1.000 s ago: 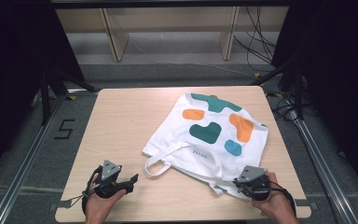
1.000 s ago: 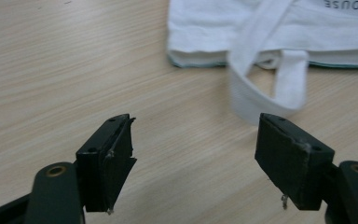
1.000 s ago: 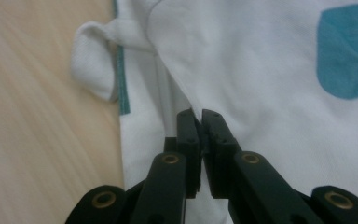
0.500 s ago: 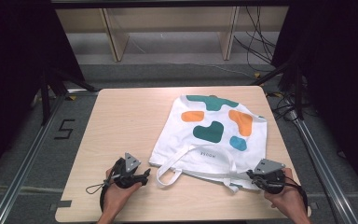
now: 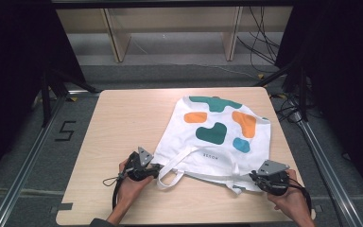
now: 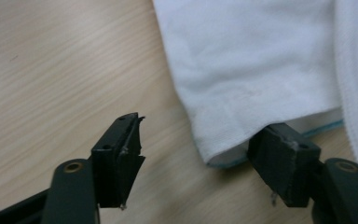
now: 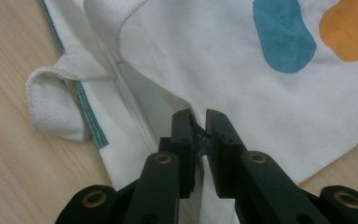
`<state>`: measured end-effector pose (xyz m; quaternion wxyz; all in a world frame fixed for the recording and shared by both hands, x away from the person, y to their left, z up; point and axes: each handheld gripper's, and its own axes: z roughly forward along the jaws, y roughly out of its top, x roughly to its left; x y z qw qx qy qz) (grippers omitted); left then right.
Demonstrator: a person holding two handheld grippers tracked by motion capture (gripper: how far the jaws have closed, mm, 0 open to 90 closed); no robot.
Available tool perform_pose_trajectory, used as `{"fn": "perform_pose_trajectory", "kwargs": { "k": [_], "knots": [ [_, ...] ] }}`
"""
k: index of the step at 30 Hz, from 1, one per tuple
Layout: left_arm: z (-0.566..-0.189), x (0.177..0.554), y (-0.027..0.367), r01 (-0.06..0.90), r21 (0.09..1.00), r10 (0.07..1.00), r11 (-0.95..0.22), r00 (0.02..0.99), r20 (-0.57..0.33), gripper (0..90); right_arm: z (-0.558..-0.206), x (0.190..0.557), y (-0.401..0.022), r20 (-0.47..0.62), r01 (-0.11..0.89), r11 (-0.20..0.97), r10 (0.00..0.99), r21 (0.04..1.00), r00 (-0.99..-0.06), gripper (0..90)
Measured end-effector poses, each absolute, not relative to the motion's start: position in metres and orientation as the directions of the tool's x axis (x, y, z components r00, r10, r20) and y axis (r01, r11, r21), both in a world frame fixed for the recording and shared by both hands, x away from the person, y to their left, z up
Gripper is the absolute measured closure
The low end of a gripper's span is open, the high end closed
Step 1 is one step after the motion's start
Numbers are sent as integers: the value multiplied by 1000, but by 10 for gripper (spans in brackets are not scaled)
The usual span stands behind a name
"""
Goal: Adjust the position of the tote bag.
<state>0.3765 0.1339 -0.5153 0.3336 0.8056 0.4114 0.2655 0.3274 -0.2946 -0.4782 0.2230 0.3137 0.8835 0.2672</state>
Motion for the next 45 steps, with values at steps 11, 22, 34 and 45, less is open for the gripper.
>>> {"fn": "perform_pose_trajectory", "kwargs": {
  "k": [11,22,34,45],
  "knots": [
    [-517,391,118,383,776,794,-501,560,236,540,-490,330,-285,-264,441,723,636,531,-725,653],
    [-493,359,126,254,744,692,-618,624,362,834,-486,329,-285,-299,412,720,638,558,-710,835],
    [-480,281,150,240,749,674,-617,653,346,800,-481,321,-277,-293,355,726,601,589,-743,837],
    [-496,299,137,294,717,686,-632,643,341,572,-489,329,-280,-293,385,733,611,561,-735,697]
  ]
}}
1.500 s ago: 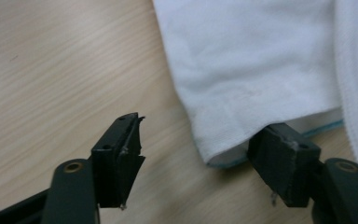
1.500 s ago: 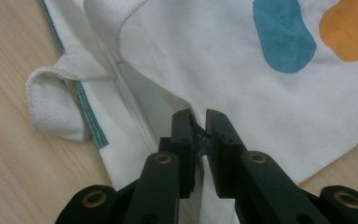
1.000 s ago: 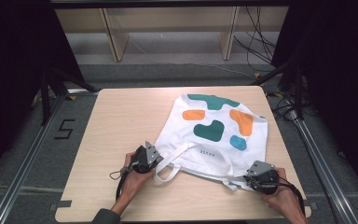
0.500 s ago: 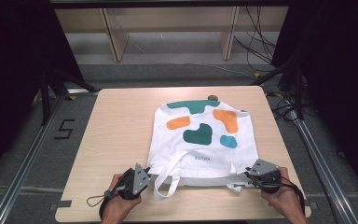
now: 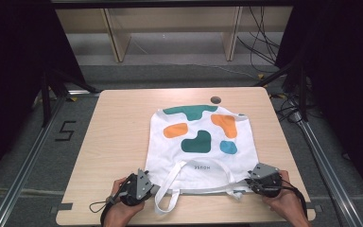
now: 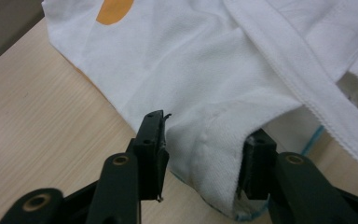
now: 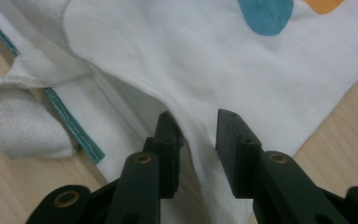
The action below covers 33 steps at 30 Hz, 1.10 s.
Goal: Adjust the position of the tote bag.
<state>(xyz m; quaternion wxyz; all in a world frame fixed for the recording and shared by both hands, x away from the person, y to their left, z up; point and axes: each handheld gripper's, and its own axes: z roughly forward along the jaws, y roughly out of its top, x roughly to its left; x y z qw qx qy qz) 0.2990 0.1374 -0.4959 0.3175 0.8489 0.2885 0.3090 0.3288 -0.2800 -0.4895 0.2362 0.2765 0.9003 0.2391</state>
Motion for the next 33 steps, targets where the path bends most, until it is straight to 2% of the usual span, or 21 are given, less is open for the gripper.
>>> {"fn": "perform_pose_trajectory", "kwargs": {
  "k": [6,12,17,22,26,29,33],
  "knots": [
    [-500,309,129,305,696,679,-650,643,353,519,-487,328,-280,-306,382,729,618,568,-724,694],
    [-503,322,121,320,689,684,-651,640,349,522,-488,329,-280,-297,402,715,637,571,-711,665],
    [-505,326,121,307,694,669,-651,664,334,636,-490,330,-281,-289,412,712,641,568,-711,645],
    [-504,323,121,291,685,648,-668,681,342,789,-493,332,-282,-317,399,728,631,557,-709,646],
    [-503,322,123,293,690,646,-662,689,328,812,-495,333,-284,-301,417,708,652,569,-696,643],
    [-502,320,124,292,694,645,-658,693,320,817,-498,335,-284,-294,420,706,653,571,-698,673],
    [-501,316,121,280,693,631,-664,707,319,820,-492,335,-288,-334,377,709,645,596,-687,812]
  ]
}}
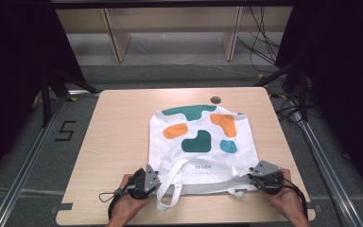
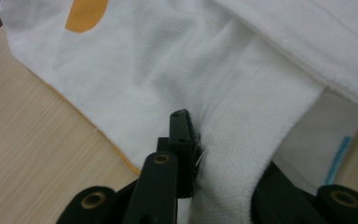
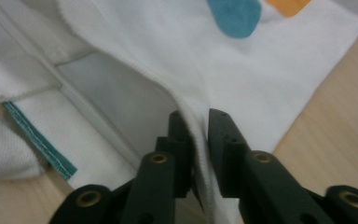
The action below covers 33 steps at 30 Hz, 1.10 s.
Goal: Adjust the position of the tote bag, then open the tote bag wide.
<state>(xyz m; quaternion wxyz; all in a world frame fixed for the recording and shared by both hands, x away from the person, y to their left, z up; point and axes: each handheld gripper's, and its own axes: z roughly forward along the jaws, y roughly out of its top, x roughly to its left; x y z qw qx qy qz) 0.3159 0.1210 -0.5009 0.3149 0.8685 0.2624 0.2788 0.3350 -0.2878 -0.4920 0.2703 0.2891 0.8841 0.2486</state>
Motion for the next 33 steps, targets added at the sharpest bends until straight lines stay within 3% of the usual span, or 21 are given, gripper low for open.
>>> {"fn": "perform_pose_trajectory", "kwargs": {
  "k": [4,18,22,33],
  "knots": [
    [-499,315,121,275,695,626,-665,712,318,828,-484,335,-291,-363,328,703,641,631,-676,866],
    [-486,315,130,281,748,659,-602,703,267,836,-473,332,-294,-353,300,663,664,686,-659,875],
    [-477,314,132,270,795,696,-543,674,247,818,-470,330,-295,-307,310,609,698,730,-647,875],
    [-454,319,140,235,837,712,-494,662,234,853,-442,328,-294,-287,255,544,719,800,-634,879]
  ]
}}
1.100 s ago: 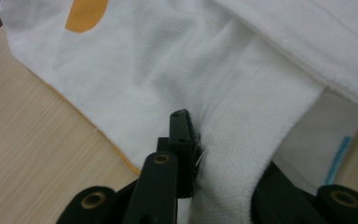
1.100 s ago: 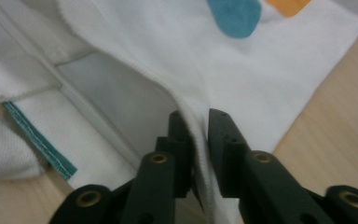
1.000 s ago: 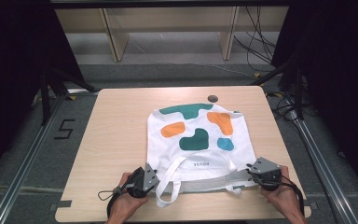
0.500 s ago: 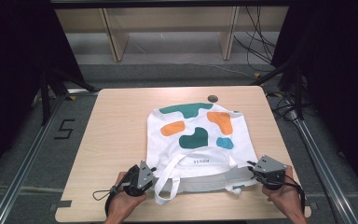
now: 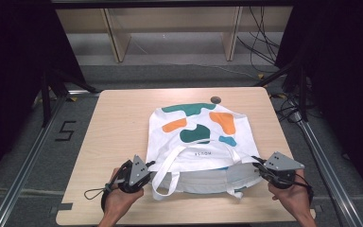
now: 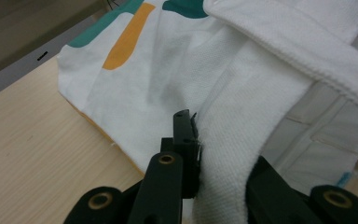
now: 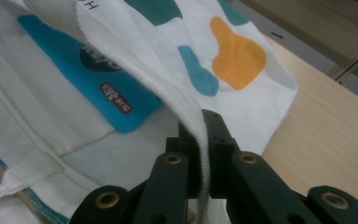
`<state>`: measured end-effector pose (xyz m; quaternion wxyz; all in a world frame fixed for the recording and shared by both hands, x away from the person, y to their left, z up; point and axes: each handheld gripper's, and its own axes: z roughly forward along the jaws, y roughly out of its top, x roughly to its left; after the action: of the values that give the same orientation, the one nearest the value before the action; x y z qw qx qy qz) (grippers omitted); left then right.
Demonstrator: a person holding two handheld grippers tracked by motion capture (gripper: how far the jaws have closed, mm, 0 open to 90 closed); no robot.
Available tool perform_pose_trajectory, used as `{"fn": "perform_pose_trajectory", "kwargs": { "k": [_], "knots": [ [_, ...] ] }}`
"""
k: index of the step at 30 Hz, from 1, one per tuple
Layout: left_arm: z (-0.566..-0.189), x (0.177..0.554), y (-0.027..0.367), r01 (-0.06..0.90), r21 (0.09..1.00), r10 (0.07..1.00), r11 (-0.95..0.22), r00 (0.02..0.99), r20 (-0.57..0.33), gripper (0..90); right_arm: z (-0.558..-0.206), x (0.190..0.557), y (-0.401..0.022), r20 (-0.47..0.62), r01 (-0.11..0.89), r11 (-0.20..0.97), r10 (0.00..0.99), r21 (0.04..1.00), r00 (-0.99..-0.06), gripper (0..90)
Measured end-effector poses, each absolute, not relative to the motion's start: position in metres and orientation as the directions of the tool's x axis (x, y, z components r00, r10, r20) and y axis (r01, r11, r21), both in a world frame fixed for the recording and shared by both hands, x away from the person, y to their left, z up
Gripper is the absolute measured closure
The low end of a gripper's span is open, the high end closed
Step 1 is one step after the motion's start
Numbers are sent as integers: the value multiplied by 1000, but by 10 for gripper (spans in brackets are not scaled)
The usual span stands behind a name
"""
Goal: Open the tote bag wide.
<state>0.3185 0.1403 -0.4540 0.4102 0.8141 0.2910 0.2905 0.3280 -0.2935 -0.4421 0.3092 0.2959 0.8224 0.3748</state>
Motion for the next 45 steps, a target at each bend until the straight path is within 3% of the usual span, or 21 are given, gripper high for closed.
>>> {"fn": "perform_pose_trajectory", "kwargs": {
  "k": [8,11,23,37,45],
  "knots": [
    [-419,323,143,189,883,723,-431,657,212,865,-405,333,-294,-347,160,539,713,827,-610,881],
    [-403,326,145,194,913,732,-359,665,147,866,-386,336,-293,-367,133,533,722,836,-586,882],
    [-350,326,160,121,951,746,-284,652,140,867,-326,335,-285,-418,41,535,704,844,-574,884],
    [-288,296,165,-46,965,705,-259,674,221,868,-257,315,-290,-472,-67,539,663,840,-582,886],
    [-290,316,170,-8,981,720,-192,678,147,862,-242,338,-287,-434,-35,523,666,852,-606,886]
  ]
}}
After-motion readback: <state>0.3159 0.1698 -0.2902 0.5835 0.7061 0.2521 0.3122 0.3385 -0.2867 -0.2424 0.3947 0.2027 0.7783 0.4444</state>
